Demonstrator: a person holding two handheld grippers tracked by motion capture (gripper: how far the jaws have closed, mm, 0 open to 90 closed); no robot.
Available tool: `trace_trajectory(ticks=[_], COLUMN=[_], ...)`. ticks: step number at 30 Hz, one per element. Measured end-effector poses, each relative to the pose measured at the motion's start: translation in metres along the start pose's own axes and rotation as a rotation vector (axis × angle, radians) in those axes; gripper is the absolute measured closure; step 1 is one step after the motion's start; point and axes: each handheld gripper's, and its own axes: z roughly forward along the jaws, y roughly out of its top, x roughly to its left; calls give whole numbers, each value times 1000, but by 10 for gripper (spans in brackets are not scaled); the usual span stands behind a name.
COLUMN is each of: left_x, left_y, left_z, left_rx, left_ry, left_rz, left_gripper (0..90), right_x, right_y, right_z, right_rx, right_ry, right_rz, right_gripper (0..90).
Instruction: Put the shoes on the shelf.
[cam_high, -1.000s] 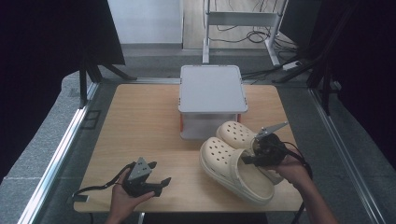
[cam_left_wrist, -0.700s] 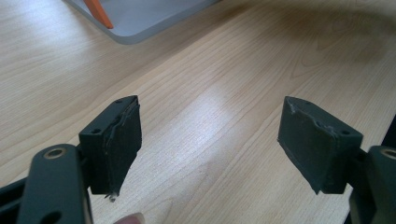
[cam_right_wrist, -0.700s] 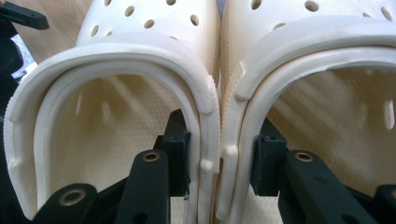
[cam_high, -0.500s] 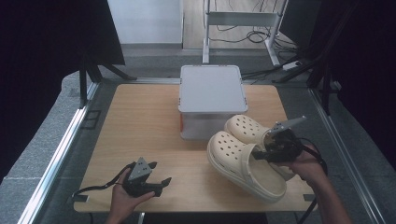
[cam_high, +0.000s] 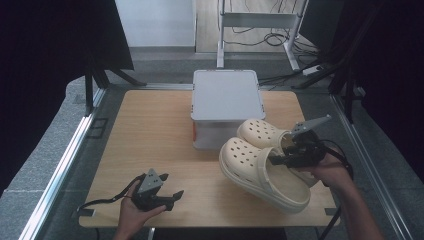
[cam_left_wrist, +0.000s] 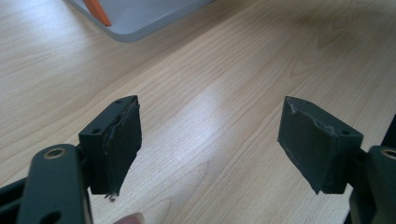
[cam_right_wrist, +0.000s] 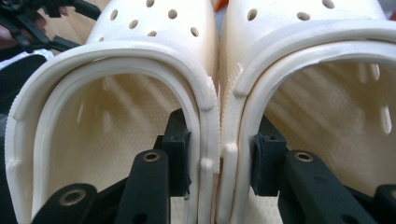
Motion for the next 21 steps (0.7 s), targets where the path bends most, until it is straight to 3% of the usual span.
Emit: trace_trajectory(ticks=[7, 15, 21], left_x=[0, 0, 0], left_y=[0, 0, 0], left_z=[0, 0, 0], left_rx=[-1, 1, -2], left_ry=[0, 1, 1], left_rz=[0, -3, -1], left_gripper=[220, 220, 220], right_x=[1, 5, 8], right_y=[10, 21, 36], right_z=[-3, -8, -19], right_rx=[-16, -4, -26], right_ry=[35, 28, 23], right_rz=[-2, -18, -36], right_gripper=[663, 664, 664])
